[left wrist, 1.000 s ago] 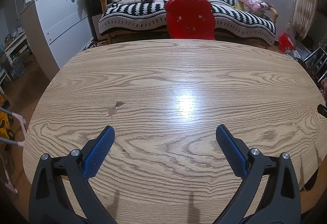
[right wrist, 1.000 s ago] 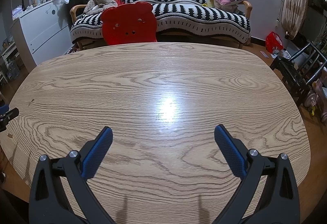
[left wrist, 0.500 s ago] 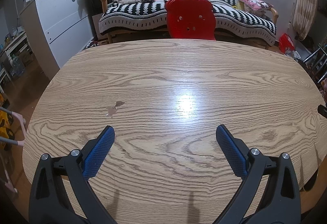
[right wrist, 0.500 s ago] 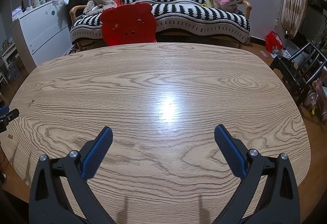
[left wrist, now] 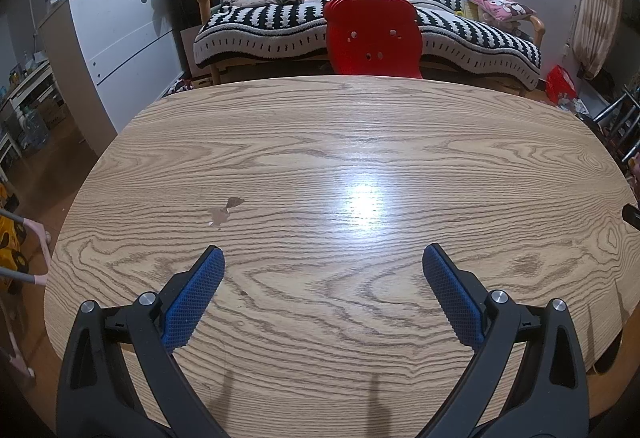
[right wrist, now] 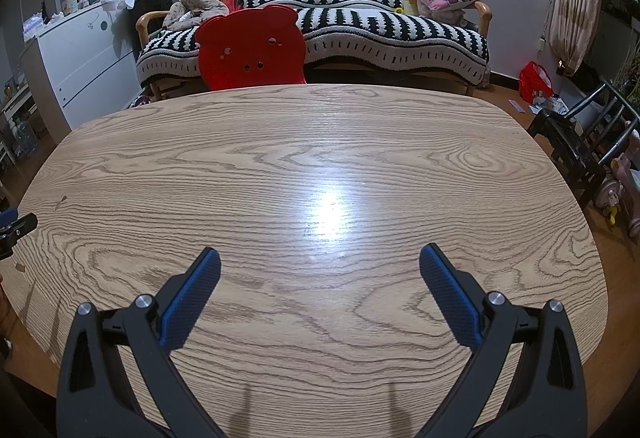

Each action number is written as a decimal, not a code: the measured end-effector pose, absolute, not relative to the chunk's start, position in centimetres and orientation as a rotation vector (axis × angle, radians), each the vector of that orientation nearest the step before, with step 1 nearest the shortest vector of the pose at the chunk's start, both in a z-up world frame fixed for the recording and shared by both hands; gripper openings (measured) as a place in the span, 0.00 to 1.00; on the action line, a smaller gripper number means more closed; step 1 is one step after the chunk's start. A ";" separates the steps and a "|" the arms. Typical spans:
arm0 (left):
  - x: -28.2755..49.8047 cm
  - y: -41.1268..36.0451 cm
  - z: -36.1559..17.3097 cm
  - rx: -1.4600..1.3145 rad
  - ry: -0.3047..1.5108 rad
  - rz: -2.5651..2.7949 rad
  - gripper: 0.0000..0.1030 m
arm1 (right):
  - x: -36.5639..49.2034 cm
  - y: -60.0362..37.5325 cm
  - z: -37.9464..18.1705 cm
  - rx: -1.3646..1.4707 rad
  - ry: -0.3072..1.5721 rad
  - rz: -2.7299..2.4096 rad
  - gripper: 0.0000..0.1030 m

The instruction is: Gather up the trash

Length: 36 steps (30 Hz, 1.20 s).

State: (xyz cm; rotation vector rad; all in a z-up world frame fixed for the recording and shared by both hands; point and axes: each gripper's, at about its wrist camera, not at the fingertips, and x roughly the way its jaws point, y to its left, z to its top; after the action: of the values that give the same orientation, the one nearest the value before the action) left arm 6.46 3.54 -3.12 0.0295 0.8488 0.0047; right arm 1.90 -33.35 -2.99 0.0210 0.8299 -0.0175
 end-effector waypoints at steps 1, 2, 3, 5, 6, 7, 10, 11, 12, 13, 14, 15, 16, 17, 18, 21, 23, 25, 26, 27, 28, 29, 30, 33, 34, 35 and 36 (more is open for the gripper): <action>6.5 3.6 -3.2 0.029 0.849 0.006 0.93 | 1.9 -33.4 -3.0 0.021 0.829 -0.018 0.93; 6.4 3.5 -3.2 0.029 0.849 0.006 0.93 | 1.9 -33.4 -3.0 0.021 0.829 -0.017 0.93; 6.5 3.6 -3.2 0.030 0.849 0.006 0.93 | 1.9 -33.4 -3.0 0.021 0.829 -0.017 0.93; 6.4 3.5 -3.2 0.034 0.848 0.007 0.93 | 1.9 -33.3 -3.0 0.021 0.830 -0.017 0.93; 6.3 3.5 -3.2 0.037 0.847 0.005 0.93 | 1.9 -33.5 -3.0 0.021 0.830 -0.017 0.93; 6.4 3.5 -3.1 0.039 0.847 0.003 0.93 | 1.9 -33.3 -3.0 0.022 0.829 -0.018 0.93; 6.3 3.5 -3.1 0.042 0.847 0.003 0.93 | 1.9 -33.4 -3.0 0.020 0.829 -0.017 0.93; 6.3 3.4 -3.1 0.042 0.846 0.004 0.93 | 1.9 -33.3 -3.0 0.021 0.829 -0.017 0.93; 6.3 3.5 -3.1 0.043 0.846 0.006 0.93 | 1.9 -33.4 -3.0 0.020 0.830 -0.016 0.93; 6.4 3.5 -3.0 0.044 0.847 0.007 0.93 | 1.9 -33.4 -2.9 0.020 0.830 -0.017 0.93; 6.3 3.5 -3.1 0.044 0.847 0.008 0.93 | 1.9 -33.3 -2.9 0.021 0.830 -0.018 0.93; 6.3 3.5 -3.1 0.044 0.848 0.007 0.93 | 1.9 -33.3 -2.9 0.021 0.830 -0.018 0.93; 6.3 3.5 -3.1 0.046 0.848 0.006 0.93 | 1.9 -33.4 -2.9 0.022 0.829 -0.019 0.93; 6.4 3.5 -3.0 0.047 0.848 0.006 0.93 | 1.9 -33.3 -2.9 0.022 0.830 -0.018 0.93; 6.3 3.5 -3.1 0.047 0.847 0.005 0.93 | 1.9 -33.4 -2.9 0.022 0.830 -0.018 0.93; 6.4 3.6 -3.0 0.040 0.850 0.001 0.93 | 1.9 -33.4 -2.9 0.019 0.830 -0.018 0.93; 6.6 3.7 -3.0 0.037 0.850 -0.006 0.93 | 2.0 -33.2 -2.9 0.021 0.829 -0.019 0.93; 6.4 3.6 -2.9 0.046 0.836 -0.006 0.93 | 1.9 -33.4 -2.9 0.023 0.829 -0.019 0.93; 6.4 3.5 -2.8 0.052 0.831 -0.005 0.93 | 1.9 -33.4 -2.9 0.024 0.828 -0.019 0.93; 6.3 3.4 -2.8 0.056 0.827 -0.005 0.93 | 1.9 -33.3 -2.9 0.022 0.829 -0.019 0.93; 6.3 3.4 -2.7 0.058 0.823 -0.007 0.93 | 1.9 -33.3 -2.9 0.021 0.829 -0.018 0.93; 6.2 3.3 -2.7 0.059 0.820 -0.007 0.93 | 1.9 -33.4 -2.9 0.021 0.829 -0.019 0.93; 6.2 3.3 -2.7 0.060 0.819 -0.007 0.93 | 1.9 -33.3 -2.9 0.021 0.829 -0.018 0.93; 6.3 3.3 -2.7 0.064 0.826 0.003 0.93 | 1.9 -33.5 -2.9 0.019 0.829 -0.018 0.93; 6.3 3.2 -2.7 0.064 0.829 0.007 0.93 | 1.9 -33.4 -2.9 0.020 0.828 -0.019 0.93; 6.3 3.2 -2.7 0.064 0.832 0.009 0.93 | 1.9 -33.3 -3.0 0.022 0.829 -0.018 0.93; 6.3 3.2 -2.7 0.062 0.833 0.012 0.93 | 1.9 -33.3 -3.0 0.022 0.830 -0.018 0.93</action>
State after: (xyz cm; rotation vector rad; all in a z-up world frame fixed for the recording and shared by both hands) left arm 6.29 3.23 -2.68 0.0621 0.8335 0.0122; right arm 1.91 -33.32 -2.97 0.0225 0.8295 -0.0181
